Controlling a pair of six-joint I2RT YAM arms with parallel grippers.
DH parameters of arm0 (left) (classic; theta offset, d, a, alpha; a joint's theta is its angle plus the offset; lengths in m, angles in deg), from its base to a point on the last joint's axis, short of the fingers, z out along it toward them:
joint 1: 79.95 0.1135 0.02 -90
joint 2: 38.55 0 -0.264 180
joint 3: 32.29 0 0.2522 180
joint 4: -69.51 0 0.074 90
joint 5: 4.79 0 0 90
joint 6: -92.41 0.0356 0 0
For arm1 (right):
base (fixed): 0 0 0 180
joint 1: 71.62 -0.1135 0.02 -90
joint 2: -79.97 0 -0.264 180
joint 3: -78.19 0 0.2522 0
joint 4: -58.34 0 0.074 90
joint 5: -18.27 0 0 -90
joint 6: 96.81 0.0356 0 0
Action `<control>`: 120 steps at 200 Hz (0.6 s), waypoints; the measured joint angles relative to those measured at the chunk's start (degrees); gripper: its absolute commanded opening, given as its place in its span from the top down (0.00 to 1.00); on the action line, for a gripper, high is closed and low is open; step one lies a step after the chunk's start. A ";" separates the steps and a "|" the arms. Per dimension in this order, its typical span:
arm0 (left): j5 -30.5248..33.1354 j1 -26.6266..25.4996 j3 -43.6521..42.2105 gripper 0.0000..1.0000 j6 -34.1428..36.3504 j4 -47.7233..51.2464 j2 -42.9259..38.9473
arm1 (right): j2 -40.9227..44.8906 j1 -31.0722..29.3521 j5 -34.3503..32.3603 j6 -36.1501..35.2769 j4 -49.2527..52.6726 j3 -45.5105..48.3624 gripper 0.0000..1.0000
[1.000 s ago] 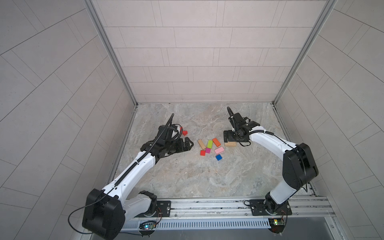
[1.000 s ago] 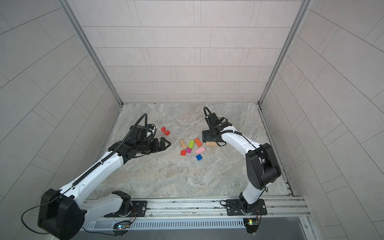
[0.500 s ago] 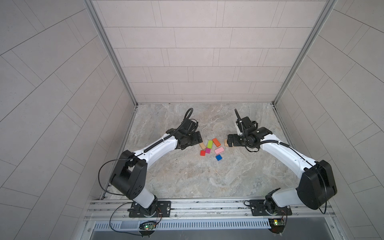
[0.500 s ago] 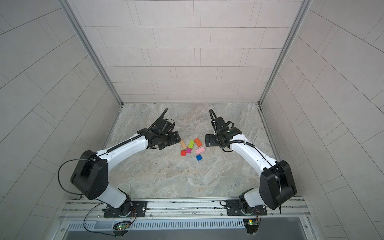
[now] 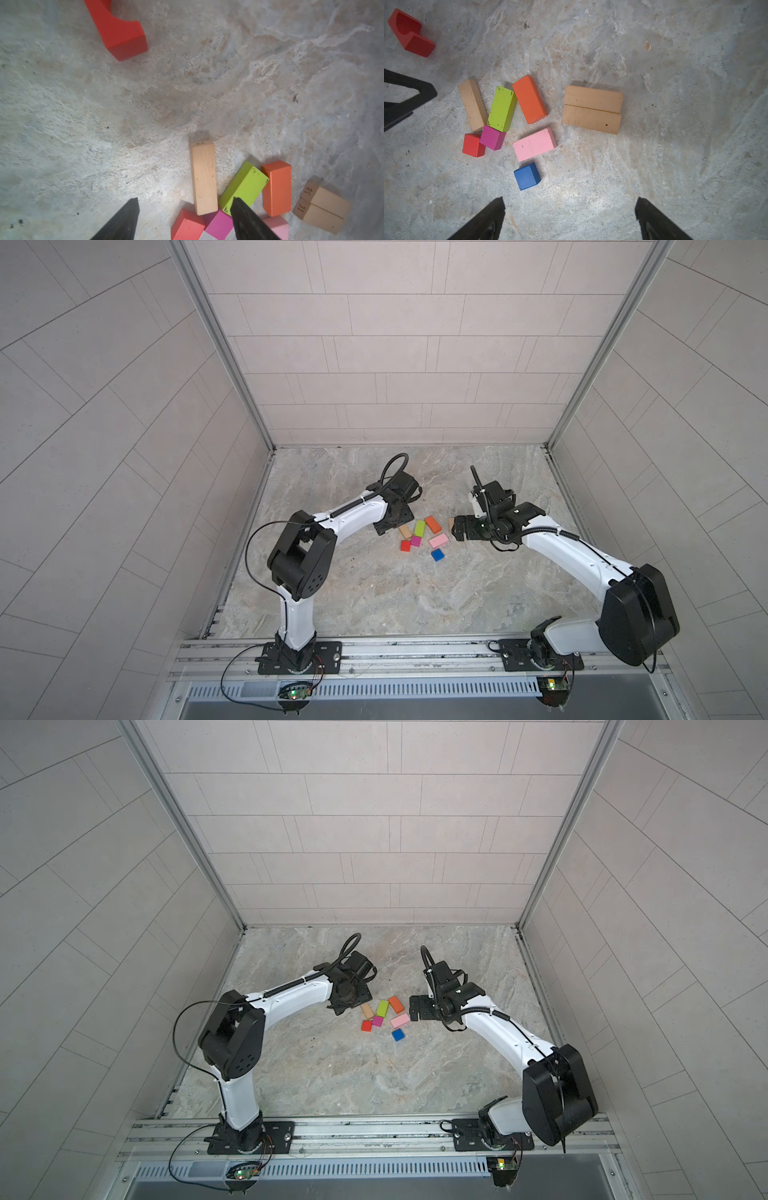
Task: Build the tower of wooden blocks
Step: 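Raise the right gripper off the planks while the left gripper reaches the pile, then lower the left gripper onto the wooden plank marked 29 and close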
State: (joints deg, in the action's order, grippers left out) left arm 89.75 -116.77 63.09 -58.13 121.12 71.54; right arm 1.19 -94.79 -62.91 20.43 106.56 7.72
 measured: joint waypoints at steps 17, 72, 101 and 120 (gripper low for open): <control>-0.17 -0.24 0.92 0.27 -0.92 0.33 2.19 | 0.20 0.07 0.00 0.00 -0.02 0.70 0.01; -0.39 -0.81 2.99 0.32 -3.02 0.26 4.61 | 0.48 0.11 0.00 -0.04 -0.24 1.44 0.01; -0.52 -0.98 3.43 0.34 -3.76 0.04 6.25 | 0.48 0.22 0.02 -0.07 -0.33 1.44 0.01; -0.63 -1.07 3.45 0.38 -4.07 0.02 7.58 | 0.48 0.37 0.00 -0.09 -0.35 1.44 0.01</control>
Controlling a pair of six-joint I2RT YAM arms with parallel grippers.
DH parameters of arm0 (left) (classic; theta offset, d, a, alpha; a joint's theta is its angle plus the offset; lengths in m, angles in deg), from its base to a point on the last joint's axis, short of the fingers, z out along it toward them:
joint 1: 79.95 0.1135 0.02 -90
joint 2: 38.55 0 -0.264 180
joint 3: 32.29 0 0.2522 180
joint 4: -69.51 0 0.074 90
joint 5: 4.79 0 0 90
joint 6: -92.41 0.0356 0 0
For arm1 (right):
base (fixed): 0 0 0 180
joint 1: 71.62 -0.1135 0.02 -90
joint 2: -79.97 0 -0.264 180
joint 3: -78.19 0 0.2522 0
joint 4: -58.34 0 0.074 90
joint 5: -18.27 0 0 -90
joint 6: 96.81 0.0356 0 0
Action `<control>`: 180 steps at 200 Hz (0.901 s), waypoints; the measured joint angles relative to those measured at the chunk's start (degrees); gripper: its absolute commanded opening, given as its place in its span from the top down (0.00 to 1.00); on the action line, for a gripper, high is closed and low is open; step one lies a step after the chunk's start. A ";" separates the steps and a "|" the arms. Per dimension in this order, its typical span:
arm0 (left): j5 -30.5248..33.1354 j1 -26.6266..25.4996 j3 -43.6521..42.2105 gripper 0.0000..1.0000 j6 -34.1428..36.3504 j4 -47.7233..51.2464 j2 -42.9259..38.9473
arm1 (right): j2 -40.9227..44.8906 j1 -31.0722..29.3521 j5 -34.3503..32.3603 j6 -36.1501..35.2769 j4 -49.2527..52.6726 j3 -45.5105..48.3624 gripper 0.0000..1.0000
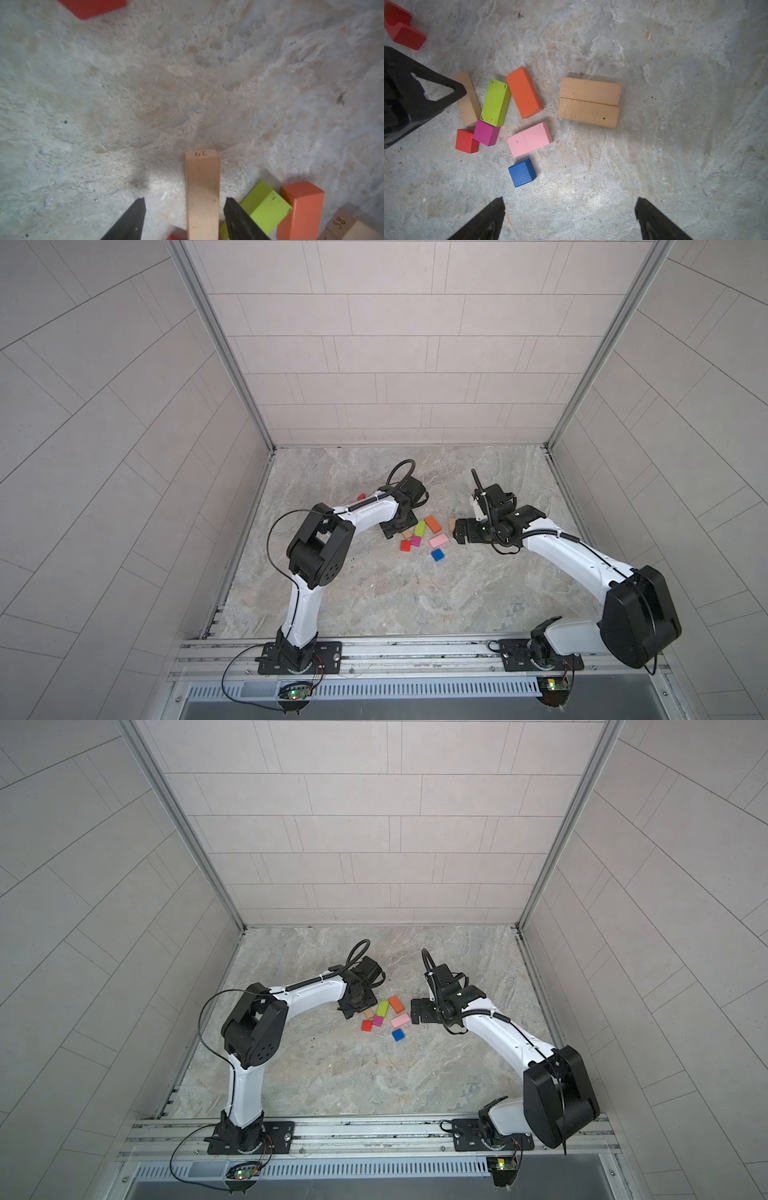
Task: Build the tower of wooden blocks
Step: 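Lower the left gripper onto the wooden plank marked 29 and close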
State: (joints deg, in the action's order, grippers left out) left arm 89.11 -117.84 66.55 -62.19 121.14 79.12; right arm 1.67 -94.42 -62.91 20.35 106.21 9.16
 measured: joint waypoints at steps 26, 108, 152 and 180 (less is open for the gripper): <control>-0.24 -0.02 0.28 0.38 -0.17 0.00 1.05 | 0.00 0.26 0.02 -0.17 0.00 0.00 0.01; -0.22 -0.42 2.97 0.62 0.39 0.44 3.21 | 0.02 1.22 0.02 -0.44 0.13 0.00 0.01; 0.48 -0.50 2.71 0.73 1.84 0.50 3.02 | 0.31 1.22 0.15 -0.42 0.17 0.00 0.01; 2.27 -0.50 1.31 0.84 4.98 1.60 1.64 | 0.33 1.22 0.22 -0.44 0.20 0.00 0.01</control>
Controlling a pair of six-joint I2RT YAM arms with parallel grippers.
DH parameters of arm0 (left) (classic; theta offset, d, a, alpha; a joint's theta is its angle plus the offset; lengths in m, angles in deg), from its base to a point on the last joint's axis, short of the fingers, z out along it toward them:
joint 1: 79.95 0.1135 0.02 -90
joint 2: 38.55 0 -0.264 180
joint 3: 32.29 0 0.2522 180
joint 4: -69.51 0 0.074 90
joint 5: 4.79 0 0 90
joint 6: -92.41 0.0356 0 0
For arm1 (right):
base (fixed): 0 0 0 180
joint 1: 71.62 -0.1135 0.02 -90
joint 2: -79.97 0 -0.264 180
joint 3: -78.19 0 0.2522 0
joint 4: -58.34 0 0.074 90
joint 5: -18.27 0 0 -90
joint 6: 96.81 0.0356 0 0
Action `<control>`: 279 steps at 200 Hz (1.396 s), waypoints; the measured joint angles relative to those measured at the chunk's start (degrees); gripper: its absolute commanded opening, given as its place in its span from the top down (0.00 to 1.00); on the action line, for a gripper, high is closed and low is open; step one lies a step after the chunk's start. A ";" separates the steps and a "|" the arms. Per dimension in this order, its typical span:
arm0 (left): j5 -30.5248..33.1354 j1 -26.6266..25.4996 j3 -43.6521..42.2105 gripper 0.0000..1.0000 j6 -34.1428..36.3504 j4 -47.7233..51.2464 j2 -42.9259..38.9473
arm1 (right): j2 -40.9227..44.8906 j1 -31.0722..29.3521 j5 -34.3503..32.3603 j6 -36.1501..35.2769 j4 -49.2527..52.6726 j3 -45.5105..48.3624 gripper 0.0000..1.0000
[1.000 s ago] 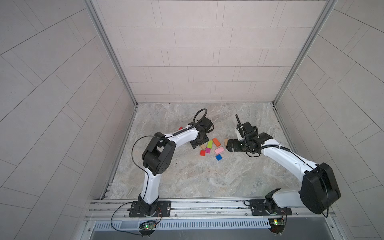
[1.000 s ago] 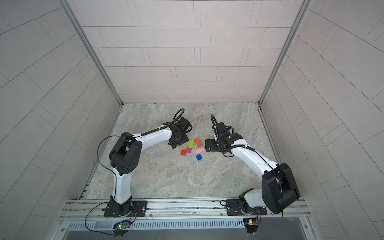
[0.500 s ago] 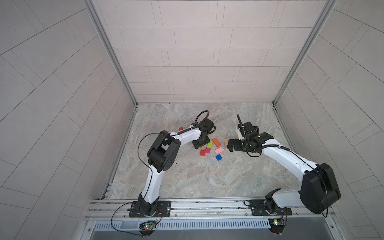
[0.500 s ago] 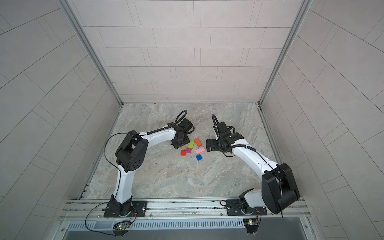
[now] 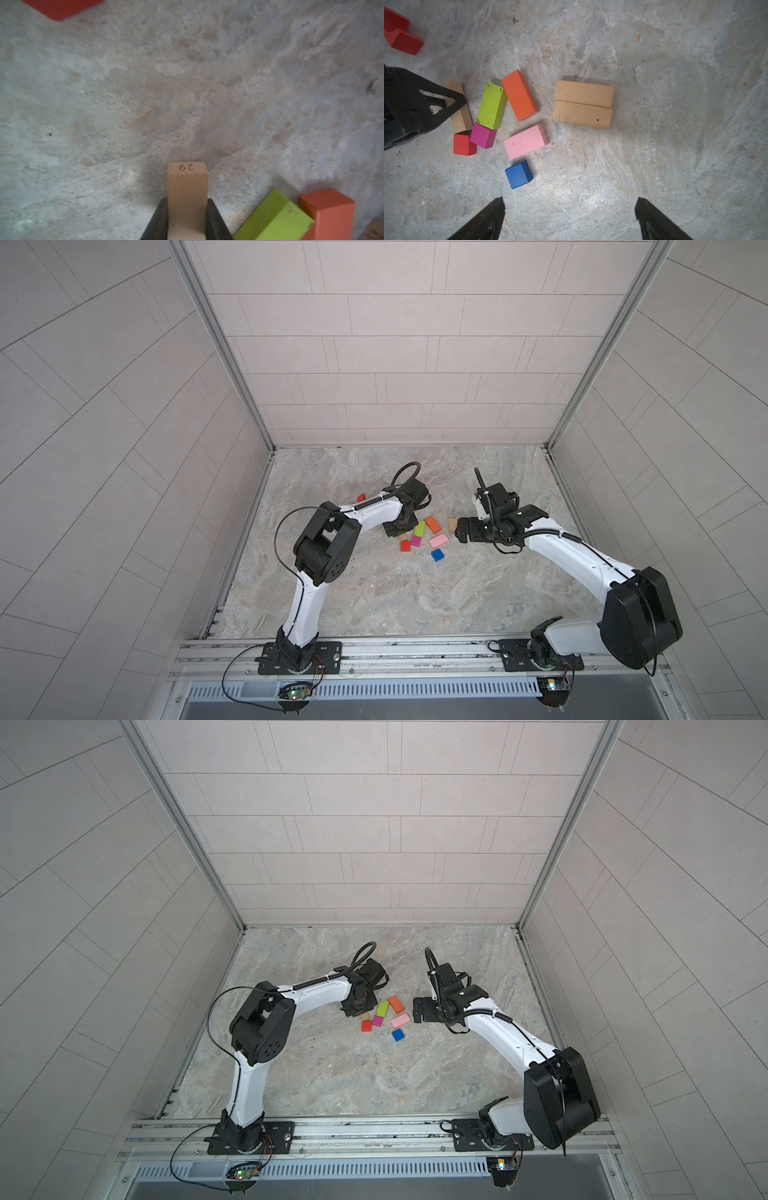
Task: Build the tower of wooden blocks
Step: 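Lower the left gripper onto the wooden plank marked 29 and close, then lift the plank marked 29 with the left gripper while the right arm swings aside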
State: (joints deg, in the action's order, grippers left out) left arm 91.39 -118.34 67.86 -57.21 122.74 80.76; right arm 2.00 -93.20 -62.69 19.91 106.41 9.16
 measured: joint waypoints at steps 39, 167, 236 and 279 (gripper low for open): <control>1.81 0.00 -2.64 0.91 7.45 2.14 -5.31 | 0.00 0.13 -0.07 -0.20 0.00 0.00 0.01; -13.09 -2.99 -5.68 1.00 42.97 0.63 -12.94 | 12.07 11.13 1.38 1.25 1.86 3.74 0.01; -14.58 -13.86 2.01 1.00 56.43 -0.68 -10.34 | 17.57 18.18 2.32 6.93 3.19 4.85 0.01; -14.95 -17.84 7.10 1.00 63.19 -1.18 -5.14 | 25.57 20.26 1.95 10.51 3.93 8.79 0.01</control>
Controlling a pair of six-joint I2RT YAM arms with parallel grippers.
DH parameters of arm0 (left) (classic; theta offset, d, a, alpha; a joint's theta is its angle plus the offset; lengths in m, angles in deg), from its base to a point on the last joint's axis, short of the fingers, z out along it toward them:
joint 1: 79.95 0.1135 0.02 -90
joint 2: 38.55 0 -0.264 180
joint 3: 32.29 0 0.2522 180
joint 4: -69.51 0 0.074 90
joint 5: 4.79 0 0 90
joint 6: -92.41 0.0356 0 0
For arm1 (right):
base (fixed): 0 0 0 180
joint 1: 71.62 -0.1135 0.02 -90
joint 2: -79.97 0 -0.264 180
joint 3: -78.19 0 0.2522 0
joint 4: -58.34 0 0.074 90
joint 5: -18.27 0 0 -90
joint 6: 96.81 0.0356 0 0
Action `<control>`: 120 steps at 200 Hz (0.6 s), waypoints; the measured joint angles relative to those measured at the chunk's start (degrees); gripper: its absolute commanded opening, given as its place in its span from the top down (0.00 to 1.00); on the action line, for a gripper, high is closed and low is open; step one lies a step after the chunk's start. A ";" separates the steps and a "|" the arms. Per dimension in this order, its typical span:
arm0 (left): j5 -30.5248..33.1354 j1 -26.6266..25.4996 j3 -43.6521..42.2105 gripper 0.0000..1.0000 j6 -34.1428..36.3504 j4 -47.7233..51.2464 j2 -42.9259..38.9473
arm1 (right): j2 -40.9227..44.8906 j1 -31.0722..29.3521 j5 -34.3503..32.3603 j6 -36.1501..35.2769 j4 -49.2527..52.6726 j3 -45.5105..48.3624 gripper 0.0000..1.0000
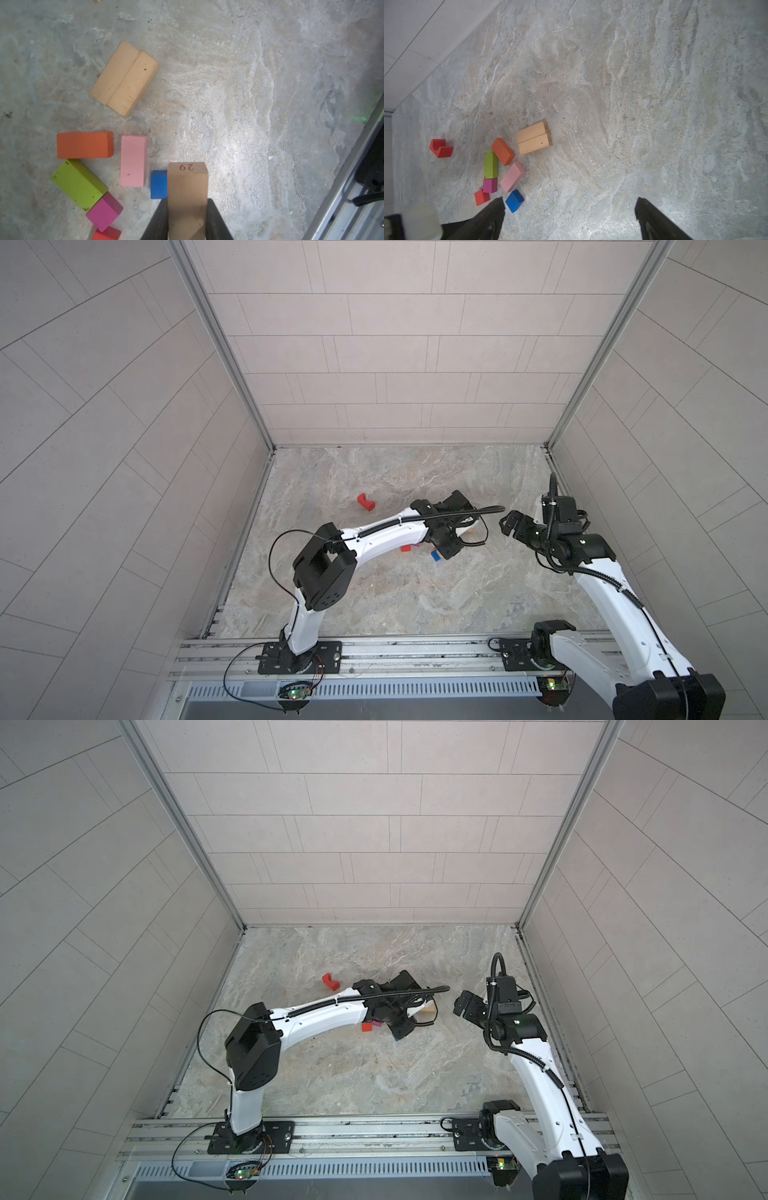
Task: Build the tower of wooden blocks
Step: 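Lift the plank marked 29 with the left gripper while the right arm swings aside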
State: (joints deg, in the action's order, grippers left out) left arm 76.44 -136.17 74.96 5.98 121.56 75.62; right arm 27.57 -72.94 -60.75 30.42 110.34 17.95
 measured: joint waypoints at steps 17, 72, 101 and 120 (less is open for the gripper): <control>0.31 -1.11 1.38 1.00 2.43 -0.07 1.90 | 2.51 0.20 -1.09 0.79 1.14 0.87 0.01; -0.31 -4.02 7.72 1.00 9.14 0.09 8.13 | 7.82 0.76 -5.95 2.19 6.19 2.75 0.01; -1.07 -4.20 9.07 1.00 11.04 0.09 10.58 | 8.39 1.05 -8.39 2.29 7.43 2.91 0.01; -1.42 -4.17 9.16 1.00 12.09 0.13 11.93 | 8.22 1.11 -9.97 2.10 8.04 2.91 0.01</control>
State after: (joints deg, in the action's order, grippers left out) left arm 75.02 -140.35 84.12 18.07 121.69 87.56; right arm 35.79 -71.82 -70.72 32.52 118.39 20.86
